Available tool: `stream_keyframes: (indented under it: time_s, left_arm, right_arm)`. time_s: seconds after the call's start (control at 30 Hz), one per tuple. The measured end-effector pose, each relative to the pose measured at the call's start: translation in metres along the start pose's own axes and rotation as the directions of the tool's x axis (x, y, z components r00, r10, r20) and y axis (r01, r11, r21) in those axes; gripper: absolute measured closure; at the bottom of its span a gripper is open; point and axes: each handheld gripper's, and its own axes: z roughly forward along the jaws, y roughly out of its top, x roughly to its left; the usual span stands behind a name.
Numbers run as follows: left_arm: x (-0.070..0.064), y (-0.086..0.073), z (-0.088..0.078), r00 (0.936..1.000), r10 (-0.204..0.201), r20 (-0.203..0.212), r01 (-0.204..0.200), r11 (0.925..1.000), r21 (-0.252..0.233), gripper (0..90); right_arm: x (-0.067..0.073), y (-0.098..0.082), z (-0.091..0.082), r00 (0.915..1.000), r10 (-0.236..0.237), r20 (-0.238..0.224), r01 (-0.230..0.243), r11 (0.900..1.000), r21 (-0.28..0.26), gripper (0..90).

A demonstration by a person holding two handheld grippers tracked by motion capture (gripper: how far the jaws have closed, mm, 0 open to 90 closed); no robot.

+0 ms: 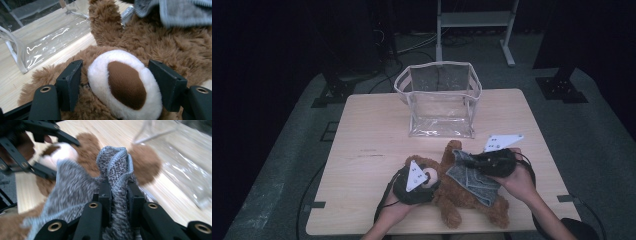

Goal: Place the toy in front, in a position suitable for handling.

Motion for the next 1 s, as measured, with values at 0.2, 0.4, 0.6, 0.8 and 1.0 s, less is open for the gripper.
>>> stream_keyframes:
  time_s: [0.2, 0.4, 0.6, 0.8, 1.0]
  left_arm:
    - [-0.002, -0.002, -0.001, 0.9998, 0.020, -0.010, -0.020, 0.9998, -0.010, 29.4]
    - [-0.002, -0.003, -0.002, 0.9998, 0.017, -0.007, -0.017, 0.9998, -0.011, 29.4]
    - [-0.002, -0.003, -0.002, 0.9999, 0.014, -0.002, -0.014, 0.9998, -0.011, 29.5]
    - [-0.001, -0.003, -0.002, 1.0000, 0.008, 0.003, -0.008, 0.9999, -0.008, 29.5]
    - [-0.001, -0.003, -0.001, 1.0000, -0.003, 0.002, 0.003, 1.0000, -0.006, 29.7]
  right_arm:
    - [0.018, 0.023, 0.032, 0.9966, -0.079, -0.026, 0.080, 0.996, 0.042, 76.0]
    - [0.012, 0.025, 0.039, 0.9975, -0.070, -0.013, 0.070, 0.996, 0.058, 76.0]
    - [-0.009, 0.004, 0.018, 0.9998, 0.015, 0.012, -0.015, 1.000, 0.015, 76.2]
    - [-0.029, -0.021, -0.004, 0.9938, 0.083, 0.074, -0.084, 0.996, 0.006, 76.2]
    - [-0.049, -0.044, -0.018, 0.9811, 0.160, 0.109, -0.160, 0.987, -0.005, 76.2]
